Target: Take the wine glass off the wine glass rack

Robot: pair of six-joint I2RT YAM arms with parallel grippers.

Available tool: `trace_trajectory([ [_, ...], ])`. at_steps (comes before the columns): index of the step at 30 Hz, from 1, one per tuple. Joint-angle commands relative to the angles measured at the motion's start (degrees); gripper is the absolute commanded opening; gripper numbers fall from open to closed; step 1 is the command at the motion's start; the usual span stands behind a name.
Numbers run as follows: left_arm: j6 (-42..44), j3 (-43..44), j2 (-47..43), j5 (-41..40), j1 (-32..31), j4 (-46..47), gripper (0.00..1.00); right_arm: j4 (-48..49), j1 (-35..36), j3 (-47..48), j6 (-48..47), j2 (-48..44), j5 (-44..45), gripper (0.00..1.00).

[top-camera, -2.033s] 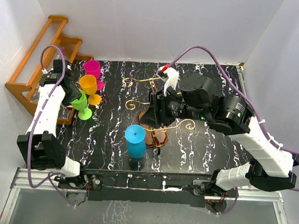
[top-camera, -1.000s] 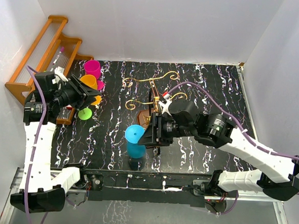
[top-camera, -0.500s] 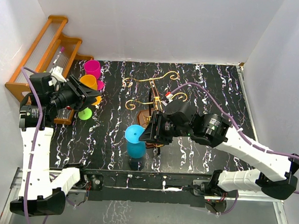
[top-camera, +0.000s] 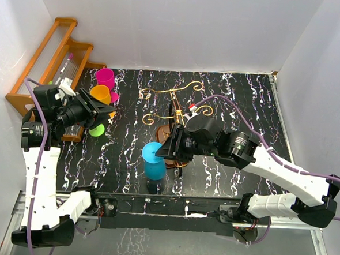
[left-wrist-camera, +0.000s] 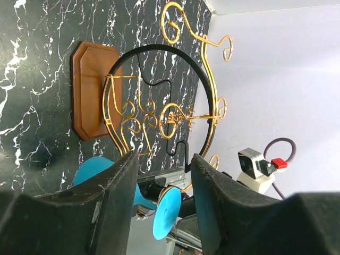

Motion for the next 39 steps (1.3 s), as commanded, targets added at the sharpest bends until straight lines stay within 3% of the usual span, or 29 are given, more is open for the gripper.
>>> trace_trajectory([
  [1, 0.48, 1.36, -1.57, 1.61, -0.13, -1.13, 0.43, 5.42, 0.21, 0.05, 0.25, 0.26, 1.84, 0.42],
  [6, 0.56, 0.88, -2.00, 1.70, -0.18, -1.52, 0.43, 6.00, 0.17, -0.12, 0.05, 1.33, 1.06, 0.40],
  [15, 0.57, -0.18, -2.55, 1.89, -0.09, -1.76, 0.43, 5.67, 0.21, -0.63, 0.53, -1.00, 2.79, 0.09],
  [31, 0.17, -0.82, -3.14, 2.18, -0.15, -1.66, 0.42, 6.95, 0.21, -2.90, 3.57, -6.16, 9.04, 0.08],
  [39, 0.10, -1.08, -3.48, 2.25, -0.17, -1.84, 0.42, 14.11, 0.21, -6.16, 4.90, -5.96, 8.43, 0.08],
])
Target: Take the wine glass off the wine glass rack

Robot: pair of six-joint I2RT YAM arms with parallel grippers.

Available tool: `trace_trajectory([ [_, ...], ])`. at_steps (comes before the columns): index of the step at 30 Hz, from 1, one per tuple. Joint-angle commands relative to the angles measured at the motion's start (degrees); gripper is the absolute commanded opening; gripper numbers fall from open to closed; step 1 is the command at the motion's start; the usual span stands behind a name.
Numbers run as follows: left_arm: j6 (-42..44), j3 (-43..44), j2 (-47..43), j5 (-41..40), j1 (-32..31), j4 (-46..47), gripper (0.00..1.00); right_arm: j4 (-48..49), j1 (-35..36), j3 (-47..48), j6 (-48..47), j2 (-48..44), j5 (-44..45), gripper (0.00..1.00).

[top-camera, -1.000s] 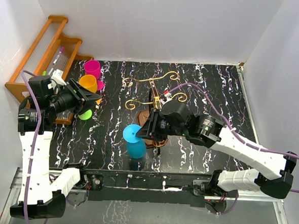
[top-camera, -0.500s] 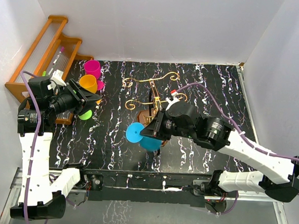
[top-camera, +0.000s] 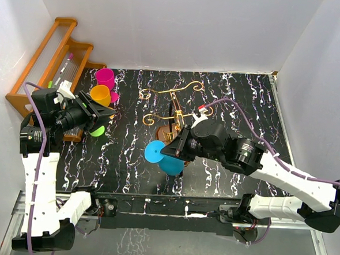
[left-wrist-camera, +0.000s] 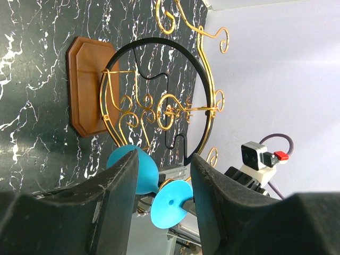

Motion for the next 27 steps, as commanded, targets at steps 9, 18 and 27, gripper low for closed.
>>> trace_trajectory([
  [9, 0.30, -0.13, -0.81, 1.32, -0.13, -1.01, 0.42, 13.27, -0.07, 0.11, 1.50, 0.95, 0.88, 0.08],
  [18, 0.28, -0.94, -0.74, 1.80, -0.10, -0.58, 0.42, 15.49, -0.07, 0.25, 1.68, 1.80, -1.81, 0.08],
  [27, 0.51, -0.75, -0.53, 1.51, -0.07, -0.74, 0.42, 16.44, -0.09, 0.43, 0.66, 3.64, -1.92, 0.08],
])
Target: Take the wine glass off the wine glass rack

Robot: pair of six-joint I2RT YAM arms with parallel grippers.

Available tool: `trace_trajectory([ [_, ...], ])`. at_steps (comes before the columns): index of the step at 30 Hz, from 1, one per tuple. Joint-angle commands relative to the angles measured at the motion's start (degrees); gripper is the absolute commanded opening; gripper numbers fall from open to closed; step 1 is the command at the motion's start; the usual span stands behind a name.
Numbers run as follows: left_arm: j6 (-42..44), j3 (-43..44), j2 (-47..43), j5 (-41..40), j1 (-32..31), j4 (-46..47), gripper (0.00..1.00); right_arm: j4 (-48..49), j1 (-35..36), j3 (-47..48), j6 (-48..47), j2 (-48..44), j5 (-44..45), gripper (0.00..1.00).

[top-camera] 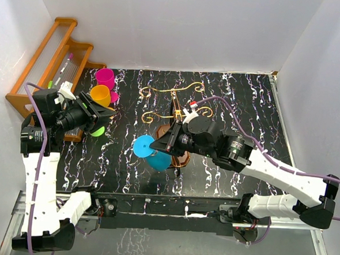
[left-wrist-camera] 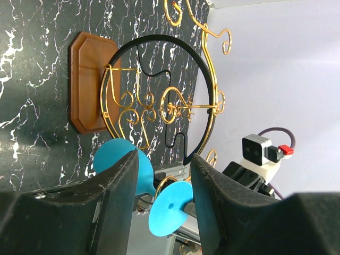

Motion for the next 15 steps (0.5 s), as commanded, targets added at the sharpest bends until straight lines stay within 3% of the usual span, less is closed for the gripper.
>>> trace_trajectory([
  [1, 0.54, 0.06, -0.42, 1.27, -0.11, -0.85, 0.42, 4.18, -0.16, 1.84, -0.53, 0.01, 1.81, 0.08],
  [9, 0.89, 0.67, 0.34, 1.08, -0.16, -0.80, 0.42, -0.76, -0.14, 1.87, 0.49, -3.73, 12.51, 0.08],
  [15, 0.90, 0.96, 1.26, 1.23, -0.11, -0.10, 0.42, -4.36, -0.14, 1.54, 0.61, -6.64, 13.90, 0.08],
])
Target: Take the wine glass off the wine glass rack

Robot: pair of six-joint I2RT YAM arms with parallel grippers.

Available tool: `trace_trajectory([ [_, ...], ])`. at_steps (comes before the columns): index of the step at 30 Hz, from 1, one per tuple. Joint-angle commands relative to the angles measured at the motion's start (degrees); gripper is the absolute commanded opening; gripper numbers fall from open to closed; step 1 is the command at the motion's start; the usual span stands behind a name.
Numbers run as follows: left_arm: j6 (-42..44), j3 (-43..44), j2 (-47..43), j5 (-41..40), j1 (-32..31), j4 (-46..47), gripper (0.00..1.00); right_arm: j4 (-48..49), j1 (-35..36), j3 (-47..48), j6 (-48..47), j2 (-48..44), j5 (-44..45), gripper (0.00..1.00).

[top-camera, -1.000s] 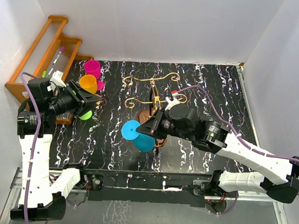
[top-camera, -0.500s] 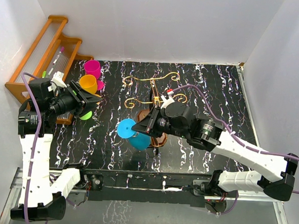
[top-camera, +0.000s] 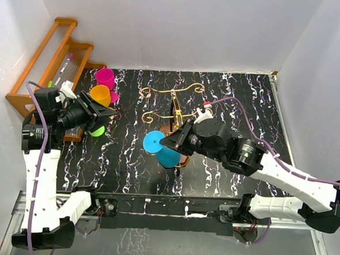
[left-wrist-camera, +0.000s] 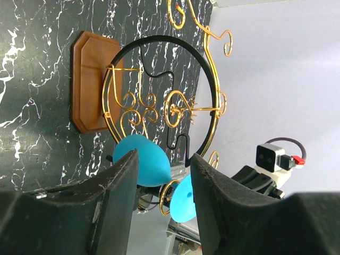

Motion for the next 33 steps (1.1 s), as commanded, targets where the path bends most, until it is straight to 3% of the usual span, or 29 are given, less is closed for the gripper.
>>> trace_trajectory([
  [1, 0.54, 1.05, 0.46, 1.26, -0.09, 0.01, 0.42, 0.00, -0.16, 1.19, 0.60, -3.85, 3.82, 0.08],
  [21, 0.37, 3.52, 5.42, 0.80, -0.14, 3.20, 0.42, -5.90, -0.16, 0.51, -3.08, -11.34, -33.99, 0.08],
  [26, 0.31, 4.22, 5.90, 1.06, -0.11, 3.57, 0.42, 8.00, -0.16, 0.36, -4.69, -12.06, -46.01, 0.08],
  [29, 0.10, 4.95, 6.17, 1.31, -0.13, 3.70, 0.42, 16.80, -0.16, 6.90, -7.47, -8.77, -49.90, 0.08],
  [33, 0.50, 7.00, 6.86, 1.34, -0.17, 2.88, 0.42, 8.46, -0.16, 31.00, -24.07, 1.62, -48.94, 0.08],
])
